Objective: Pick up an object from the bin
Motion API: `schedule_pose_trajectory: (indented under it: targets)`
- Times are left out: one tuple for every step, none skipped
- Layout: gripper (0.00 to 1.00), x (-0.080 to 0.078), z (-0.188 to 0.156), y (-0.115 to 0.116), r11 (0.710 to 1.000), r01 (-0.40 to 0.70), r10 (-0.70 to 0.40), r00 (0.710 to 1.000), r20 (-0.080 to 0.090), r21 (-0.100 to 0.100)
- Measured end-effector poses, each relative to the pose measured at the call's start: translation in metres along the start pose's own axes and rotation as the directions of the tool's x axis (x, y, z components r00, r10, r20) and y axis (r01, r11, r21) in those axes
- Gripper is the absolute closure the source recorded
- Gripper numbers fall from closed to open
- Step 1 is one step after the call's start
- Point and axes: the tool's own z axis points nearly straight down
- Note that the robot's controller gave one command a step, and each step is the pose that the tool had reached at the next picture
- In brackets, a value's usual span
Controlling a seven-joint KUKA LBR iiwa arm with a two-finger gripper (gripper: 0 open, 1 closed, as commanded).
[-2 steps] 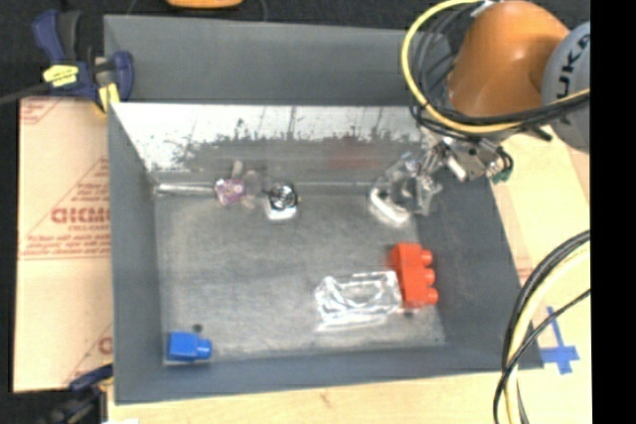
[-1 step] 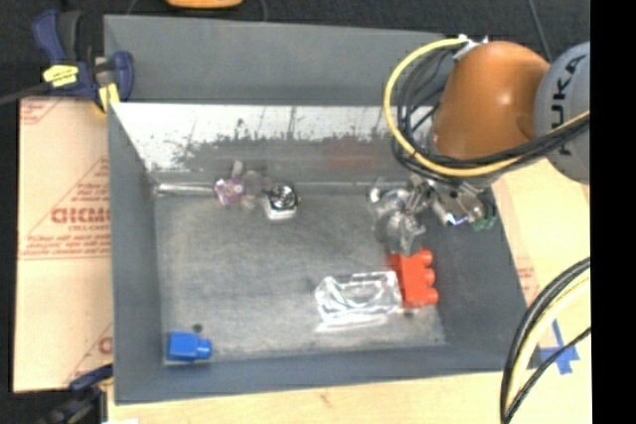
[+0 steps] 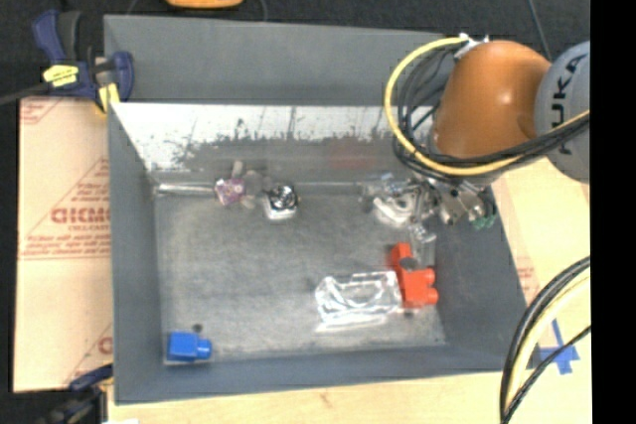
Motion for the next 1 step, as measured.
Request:
schedule_pose_trajectory:
  targets:
    - [0.0,0.0786,0.0997,0.0045,0.987,0.162,-0.162,0.987,-0.003,-0.002]
